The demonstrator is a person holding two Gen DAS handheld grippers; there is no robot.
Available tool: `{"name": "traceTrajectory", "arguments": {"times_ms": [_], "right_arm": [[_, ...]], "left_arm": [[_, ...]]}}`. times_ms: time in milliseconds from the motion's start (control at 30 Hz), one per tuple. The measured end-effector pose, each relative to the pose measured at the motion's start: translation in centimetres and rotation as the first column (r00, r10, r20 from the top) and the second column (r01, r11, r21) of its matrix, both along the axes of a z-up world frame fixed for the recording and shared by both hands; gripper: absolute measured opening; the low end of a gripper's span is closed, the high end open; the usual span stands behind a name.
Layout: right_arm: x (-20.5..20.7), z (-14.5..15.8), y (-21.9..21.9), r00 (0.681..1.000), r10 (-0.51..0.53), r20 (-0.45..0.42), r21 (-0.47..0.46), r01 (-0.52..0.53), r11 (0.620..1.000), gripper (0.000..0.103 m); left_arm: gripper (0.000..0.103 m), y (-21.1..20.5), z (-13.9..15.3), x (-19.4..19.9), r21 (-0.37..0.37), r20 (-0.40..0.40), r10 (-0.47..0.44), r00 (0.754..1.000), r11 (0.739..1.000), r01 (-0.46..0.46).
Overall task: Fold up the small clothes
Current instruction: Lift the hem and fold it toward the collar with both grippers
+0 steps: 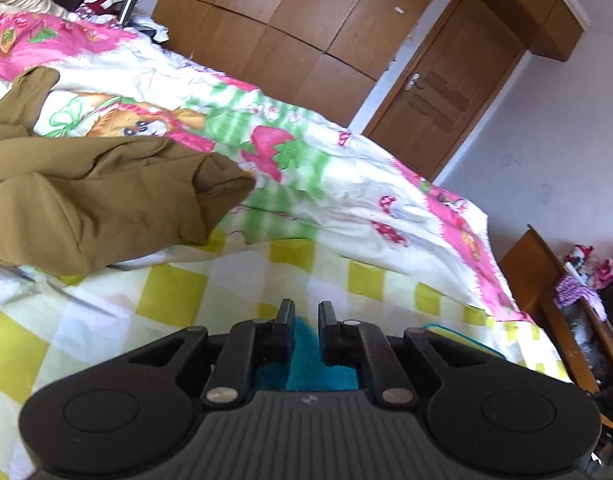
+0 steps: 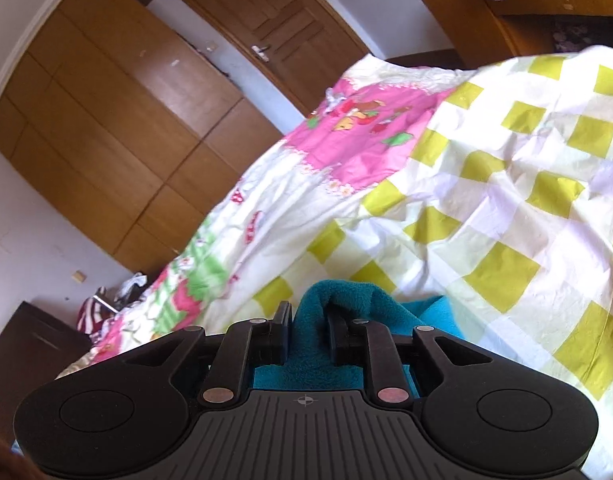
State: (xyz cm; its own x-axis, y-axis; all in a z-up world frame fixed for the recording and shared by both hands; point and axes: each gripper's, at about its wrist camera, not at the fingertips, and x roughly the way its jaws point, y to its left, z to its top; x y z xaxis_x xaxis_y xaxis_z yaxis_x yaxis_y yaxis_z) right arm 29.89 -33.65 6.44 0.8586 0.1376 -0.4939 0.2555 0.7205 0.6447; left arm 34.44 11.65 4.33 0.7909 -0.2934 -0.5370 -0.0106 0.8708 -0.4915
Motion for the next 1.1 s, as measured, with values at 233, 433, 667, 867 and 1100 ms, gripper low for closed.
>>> {"name": "traceTrajectory", "arguments": {"times_ms": [233,433,667,867,1100], "right_arm": [[-1.7,-1.2,0.9,0.999,0.032,0.044,-0.184,-0.023,0.983,0.053],[-5.6,1.8,1.7,0.986,0.116,0.122,-0.343,-0.067,0.937,0.065],[-2.6,-0.5,6.7,0.948,0.317,-0.040,-0.614,-0.273,0.740,0.062],[-0.6,-1.8,5.2,0.976,0.207,-0.068,-0.739,-0.188,0.646,0.063],[-2.7,-3.4,1.3,0.987,0.121,-0.101,-0.626,-0.158,0.764,0.063]], "left_arm": [[0.032,-0.1,0.6,-4.1,0.107,0.073,-0.002,0.997,0.994,-0.005],[0.039,-4.8,0.4,-7.6,0.284,0.072,-0.227,0.971,0.938,0.198],[0.041,-10.6,-2.0,-3.7,0.490,-0.009,-0.360,0.933,0.812,0.318],[0.044,-10.2,-2.4,3.5,0.606,0.048,-0.132,0.990,0.792,0.076],[0.046,-10.9,-1.1,6.1,0.562,0.009,-0.128,0.992,0.821,0.101]]}}
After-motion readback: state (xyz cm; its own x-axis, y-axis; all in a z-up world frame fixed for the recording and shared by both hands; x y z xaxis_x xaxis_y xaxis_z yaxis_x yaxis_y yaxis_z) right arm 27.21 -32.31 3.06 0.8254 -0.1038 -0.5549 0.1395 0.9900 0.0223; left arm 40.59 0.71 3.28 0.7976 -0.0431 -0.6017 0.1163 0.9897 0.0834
